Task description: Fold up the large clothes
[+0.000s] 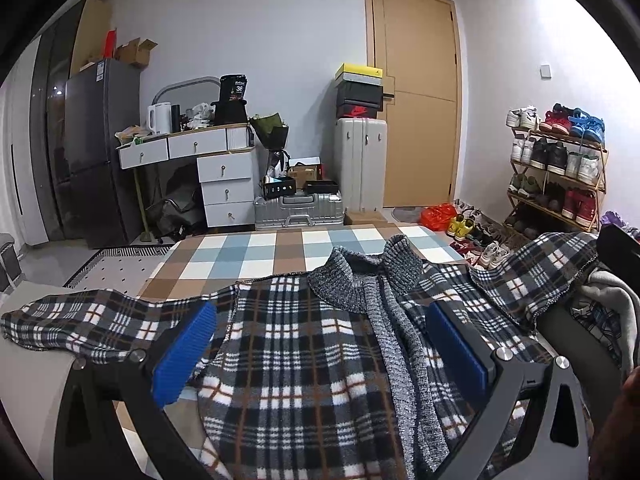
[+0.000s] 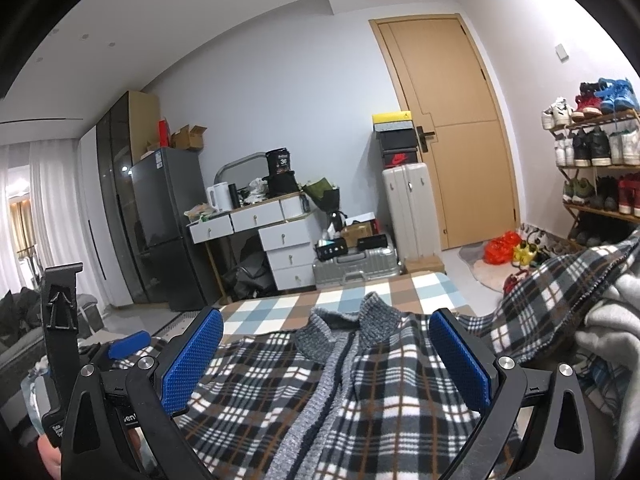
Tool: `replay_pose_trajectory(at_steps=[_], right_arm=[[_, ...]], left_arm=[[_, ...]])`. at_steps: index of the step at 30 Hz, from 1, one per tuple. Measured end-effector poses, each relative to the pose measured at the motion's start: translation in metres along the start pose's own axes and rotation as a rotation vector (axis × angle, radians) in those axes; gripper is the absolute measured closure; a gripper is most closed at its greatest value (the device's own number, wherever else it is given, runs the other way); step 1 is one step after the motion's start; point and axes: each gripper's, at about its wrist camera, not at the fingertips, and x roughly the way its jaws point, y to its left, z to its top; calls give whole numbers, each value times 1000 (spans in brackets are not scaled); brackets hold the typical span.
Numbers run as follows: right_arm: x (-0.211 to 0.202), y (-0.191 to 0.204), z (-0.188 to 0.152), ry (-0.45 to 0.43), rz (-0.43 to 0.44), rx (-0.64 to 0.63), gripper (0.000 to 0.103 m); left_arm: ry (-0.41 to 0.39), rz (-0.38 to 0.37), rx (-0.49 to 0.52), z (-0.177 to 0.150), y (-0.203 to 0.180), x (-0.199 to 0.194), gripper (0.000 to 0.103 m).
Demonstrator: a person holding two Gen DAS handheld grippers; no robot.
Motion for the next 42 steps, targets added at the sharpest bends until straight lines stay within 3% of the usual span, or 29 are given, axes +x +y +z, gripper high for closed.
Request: replay_pose_trajectory(at_steps=[21, 42], right_arm=[[-9, 5, 6, -49, 21, 17, 0], [-6, 4, 2, -30, 11, 12, 0]], left_arm=[[2, 16, 49, -9, 3, -10, 1], [13, 8, 35, -12, 2, -7, 1]])
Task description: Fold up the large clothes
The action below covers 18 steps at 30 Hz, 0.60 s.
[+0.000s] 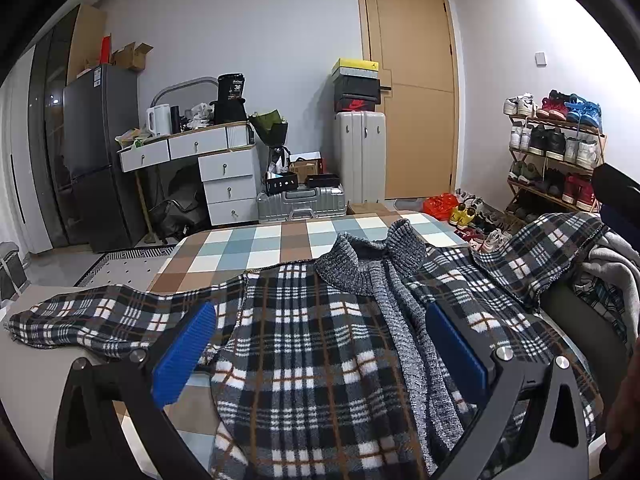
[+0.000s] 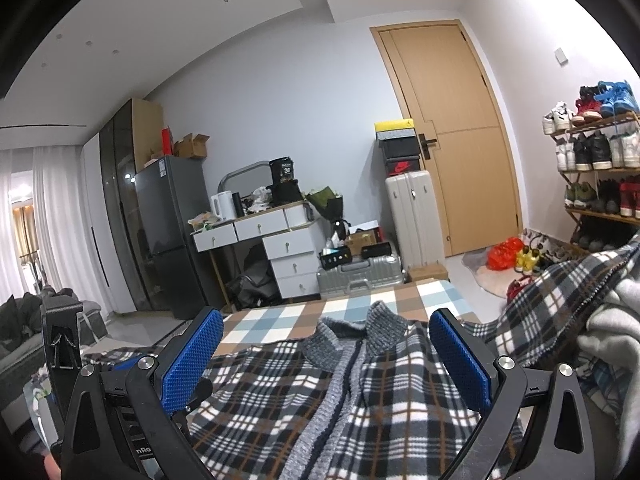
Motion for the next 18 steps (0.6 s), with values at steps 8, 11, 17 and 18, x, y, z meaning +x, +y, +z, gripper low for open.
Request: replay_pose_trajectory(at_steps=[8, 11, 17, 18], right_arm=[[1, -10, 2, 27, -24, 29, 0], [-2, -35, 18, 86, -63, 69, 0], [-35, -159, 61, 273, -283, 285, 0], [-40, -180, 66, 300, -312, 312, 0]], left_arm=[[2, 12, -10, 1, 4, 0, 1], [3, 15, -21, 2, 9, -1, 1], [6, -19, -21, 6, 19, 0, 1], [9, -26, -28, 6, 20, 1, 1]])
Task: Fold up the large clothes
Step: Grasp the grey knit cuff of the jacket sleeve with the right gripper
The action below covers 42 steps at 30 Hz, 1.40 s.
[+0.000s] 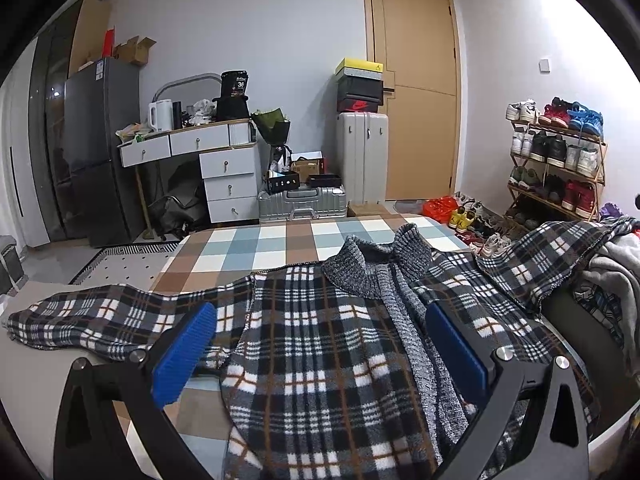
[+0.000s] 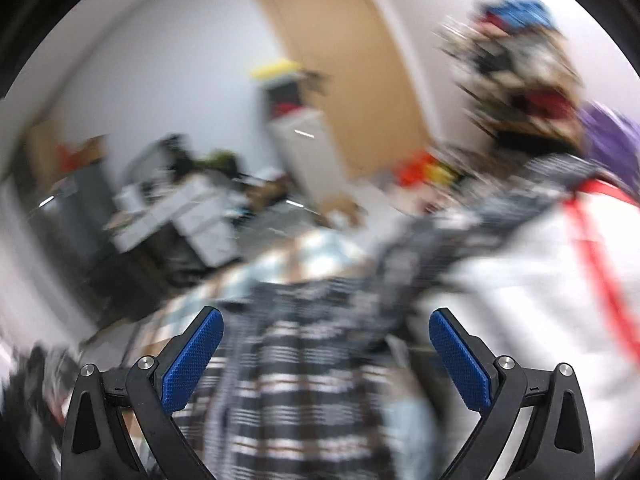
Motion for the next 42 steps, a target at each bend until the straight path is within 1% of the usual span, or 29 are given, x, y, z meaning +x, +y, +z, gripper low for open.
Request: replay_pose_trajectory(at_steps=[2, 3, 4, 5, 8, 10, 12, 13, 16, 17, 19, 21, 22, 23, 25, 26, 27, 28, 29, 31, 32, 34, 38, 40, 41, 42], right_arm=[[-4, -43, 27, 27, -91, 42, 0], [-4, -58, 37, 41, -116, 59, 0], [-3, -78, 50, 62, -148, 92, 0], [-5, -96, 62, 64, -172, 138, 0], [-6, -137, 93, 73, -199, 246, 0], [0, -162, 108, 97, -187, 322, 0], [14, -181, 120, 151, -175, 384, 0], [21, -192, 125, 173, -190, 415, 0], [35, -215, 136, 195, -224, 470, 0], [37, -219, 138, 192, -245, 481, 0], [49, -224, 143, 216, -293, 487, 0], [58, -223, 145, 232, -350, 476, 1], [63, -224, 145, 242, -388, 469, 11], [68, -227, 145, 251, -417, 461, 25], [73, -226, 144, 249, -473, 442, 41], [74, -226, 145, 233, -474, 433, 51], [72, -227, 145, 206, -474, 420, 57], [70, -225, 146, 181, -483, 405, 67], [67, -221, 147, 158, -486, 383, 74], [61, -209, 148, 114, -498, 317, 83], [59, -200, 150, 100, -503, 273, 86], [56, -184, 152, 72, -506, 212, 88], [36, -136, 157, -52, -498, 98, 88], [31, -109, 161, -101, -490, 47, 88], [28, -96, 162, -119, -477, 30, 88], [24, -76, 163, -142, -446, -4, 88]], left_arm=[[16, -16, -18, 1, 3, 3, 1], [23, -17, -24, 1, 5, 4, 1], [28, -17, -30, 0, 6, 5, 1], [34, -19, -36, 0, 7, 6, 1], [44, -15, -35, -2, 8, 8, 1], [44, -10, -25, -2, 8, 9, 1], [45, -2, -11, -4, 8, 10, 1], [48, 1, -4, -4, 7, 11, 1], [59, 1, 5, -5, 8, 13, 1], [63, 2, 6, -6, 9, 14, 1], [66, 5, 12, -6, 9, 16, 1], [68, 10, 18, -6, 10, 17, 1], [71, 10, 20, -6, 10, 18, 1], [74, 11, 21, -6, 10, 19, 1], [77, 13, 22, -7, 10, 19, 1], [78, 13, 23, -7, 10, 19, 1], [77, 12, 23, -7, 10, 19, 1], [76, 13, 23, -7, 11, 19, 1], [75, 12, 22, -7, 10, 19, 1], [73, 10, 23, -6, 10, 20, 1], [68, 11, 22, -6, 11, 18, 1], [61, 13, 20, -6, 12, 17, 1], [46, 28, 11, -3, 20, 13, 1], [29, 54, -3, 1, 28, 10, 1], [19, 64, -15, 3, 33, 8, 1], [12, 70, -26, 5, 37, 8, 1]])
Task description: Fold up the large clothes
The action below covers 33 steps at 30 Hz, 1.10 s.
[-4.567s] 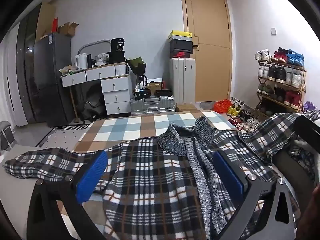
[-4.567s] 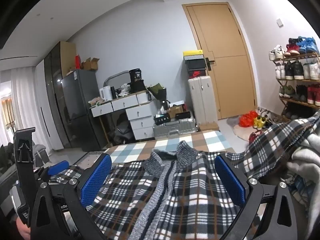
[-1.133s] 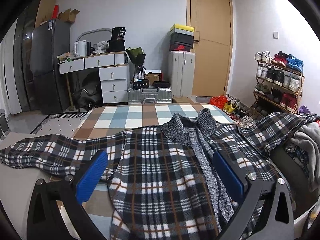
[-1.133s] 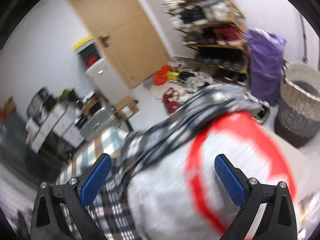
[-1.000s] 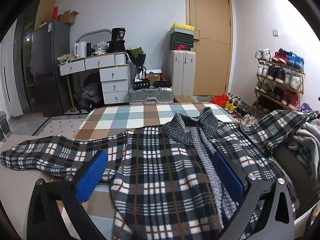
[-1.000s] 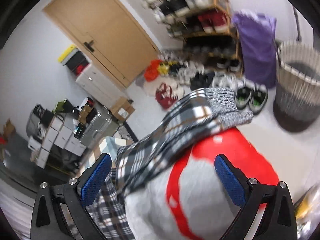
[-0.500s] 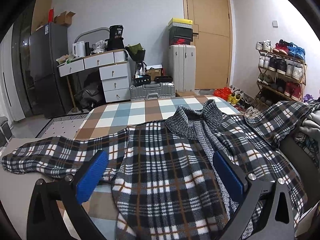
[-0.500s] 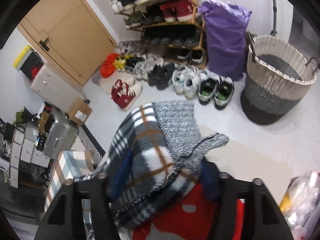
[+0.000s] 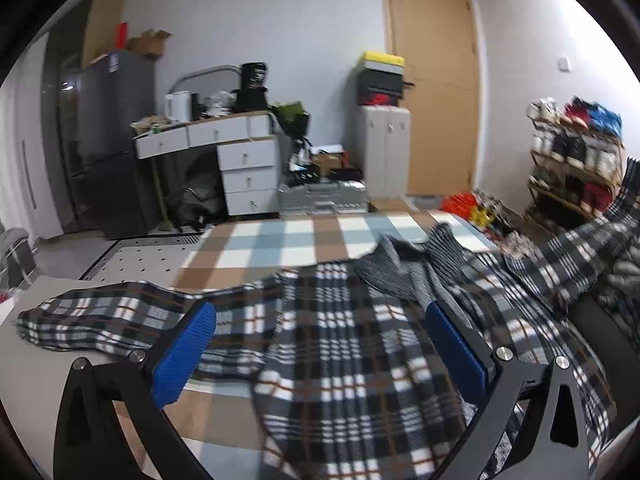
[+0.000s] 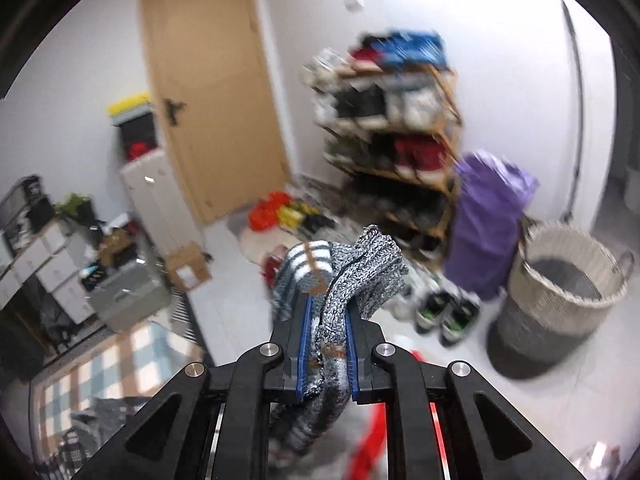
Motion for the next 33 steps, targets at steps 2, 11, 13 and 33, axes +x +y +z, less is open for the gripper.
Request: replay_pose_trajectory(at_steps=[2, 11, 13, 33], right_arm=[[-21, 32, 2, -56, 46, -64, 89], [-89, 212, -46, -182, 238, -384, 89], [-94, 249, -68, -162, 286, -437, 89], [-37, 487, -370, 467, 643, -534, 92]], left_arm=[[-15, 19, -30, 3, 11, -2, 1], [-46, 81, -86, 4, 43, -16, 1], [-60, 96, -97, 4, 52, -21, 1], [-90, 102, -256, 4, 111, -33, 1]])
